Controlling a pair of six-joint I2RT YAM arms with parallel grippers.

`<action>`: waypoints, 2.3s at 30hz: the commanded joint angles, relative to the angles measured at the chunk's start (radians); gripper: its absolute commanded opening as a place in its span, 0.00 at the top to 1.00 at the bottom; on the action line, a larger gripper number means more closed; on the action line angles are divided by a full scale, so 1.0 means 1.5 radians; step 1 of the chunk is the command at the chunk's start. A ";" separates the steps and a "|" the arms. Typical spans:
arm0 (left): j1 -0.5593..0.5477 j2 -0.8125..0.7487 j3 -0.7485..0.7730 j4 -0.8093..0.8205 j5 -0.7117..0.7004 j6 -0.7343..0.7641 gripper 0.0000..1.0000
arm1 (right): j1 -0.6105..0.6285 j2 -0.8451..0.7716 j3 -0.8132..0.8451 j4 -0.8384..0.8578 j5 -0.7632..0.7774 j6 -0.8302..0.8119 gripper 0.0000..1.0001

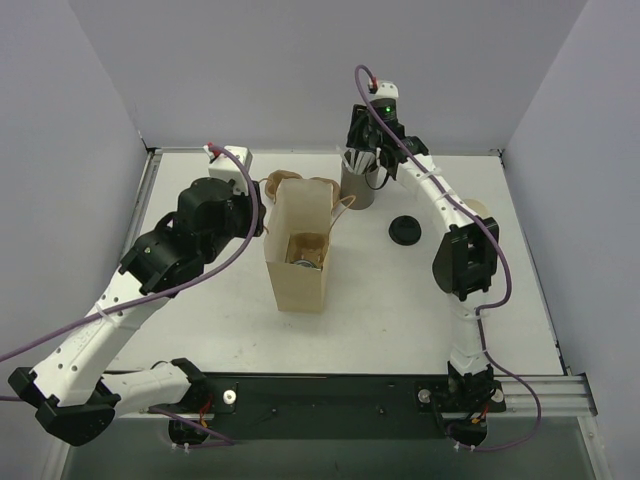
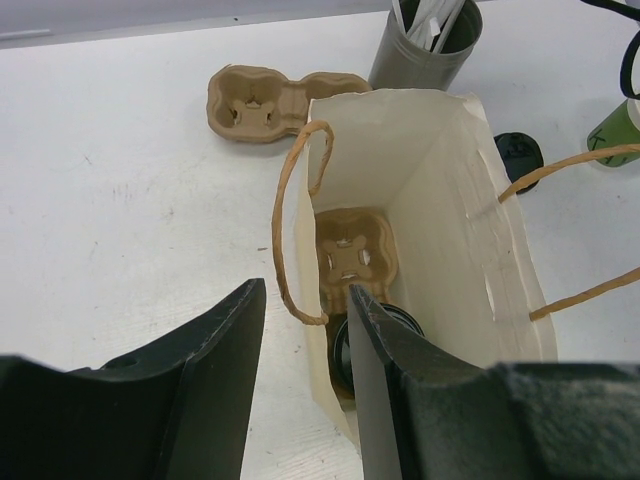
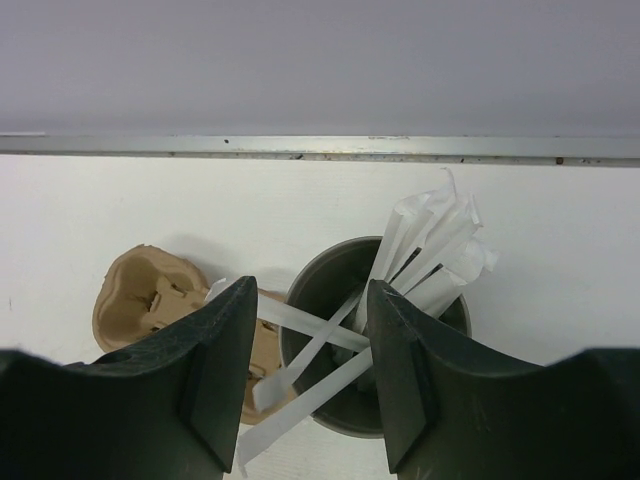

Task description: Pack the takeout coffee

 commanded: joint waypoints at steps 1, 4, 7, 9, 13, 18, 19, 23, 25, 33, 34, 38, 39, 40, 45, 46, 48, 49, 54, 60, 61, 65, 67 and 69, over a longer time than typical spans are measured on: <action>0.006 0.003 0.022 0.020 0.006 0.009 0.51 | 0.000 -0.038 0.002 0.017 0.004 0.006 0.57; 0.008 0.004 0.020 0.022 0.007 0.010 0.51 | 0.001 -0.031 0.006 0.011 0.001 0.006 0.57; 0.010 0.004 0.017 0.024 0.010 0.011 0.51 | 0.000 -0.030 0.002 0.003 -0.010 0.006 0.57; 0.012 0.004 0.016 0.025 0.012 0.011 0.51 | 0.007 -0.038 -0.014 0.011 -0.009 0.003 0.57; 0.016 0.007 0.016 0.029 0.014 0.013 0.52 | 0.013 -0.060 -0.049 0.009 0.005 0.001 0.58; 0.021 0.008 0.013 0.033 0.022 0.014 0.51 | 0.017 -0.077 -0.091 0.014 0.010 -0.002 0.59; 0.022 0.009 0.013 0.035 0.024 0.013 0.51 | 0.017 -0.080 -0.094 0.015 0.010 -0.001 0.59; 0.023 0.010 0.012 0.037 0.027 0.012 0.51 | 0.020 -0.079 -0.092 0.011 0.015 -0.004 0.61; 0.024 0.010 0.012 0.037 0.027 0.013 0.51 | 0.020 -0.076 -0.086 0.006 0.021 -0.004 0.63; 0.028 0.007 0.013 0.035 0.029 0.014 0.51 | 0.023 -0.065 -0.081 -0.004 0.053 -0.009 0.73; 0.029 0.007 0.013 0.034 0.029 0.016 0.51 | 0.025 -0.064 -0.078 -0.003 0.059 -0.012 0.77; 0.030 0.006 0.014 0.034 0.029 0.016 0.51 | 0.030 -0.064 -0.066 0.003 0.089 -0.032 0.87; 0.030 0.005 0.014 0.034 0.029 0.017 0.51 | 0.034 -0.061 -0.062 0.003 0.098 -0.041 0.89; 0.030 0.005 0.015 0.033 0.029 0.017 0.51 | 0.035 -0.061 -0.056 0.002 0.100 -0.045 0.91; 0.032 0.004 0.014 0.037 0.031 0.020 0.51 | 0.039 -0.060 -0.021 -0.013 0.128 -0.068 0.96; 0.033 0.004 0.014 0.038 0.031 0.019 0.51 | 0.041 -0.062 -0.016 -0.017 0.131 -0.077 0.96; 0.033 0.001 0.012 0.042 0.034 0.020 0.51 | 0.042 -0.063 -0.002 -0.032 0.140 -0.088 0.97; 0.033 0.001 0.010 0.043 0.035 0.020 0.51 | 0.043 -0.066 0.001 -0.040 0.148 -0.096 0.97; 0.034 -0.002 0.008 0.048 0.037 0.023 0.51 | 0.047 -0.107 -0.012 -0.037 0.176 -0.121 0.99; 0.036 -0.012 0.000 0.057 0.037 0.023 0.51 | 0.049 -0.159 -0.009 -0.044 0.180 -0.126 0.99; 0.037 -0.013 0.000 0.057 0.037 0.022 0.51 | 0.049 -0.168 -0.011 -0.044 0.179 -0.126 0.99; 0.039 -0.023 -0.004 0.059 0.037 0.026 0.51 | 0.051 -0.198 -0.014 -0.053 0.172 -0.118 0.99; 0.041 -0.028 -0.007 0.060 0.034 0.029 0.51 | 0.057 -0.223 -0.018 -0.055 0.174 -0.114 0.99; 0.043 -0.035 -0.013 0.059 0.034 0.030 0.50 | 0.061 -0.252 -0.023 -0.060 0.176 -0.106 1.00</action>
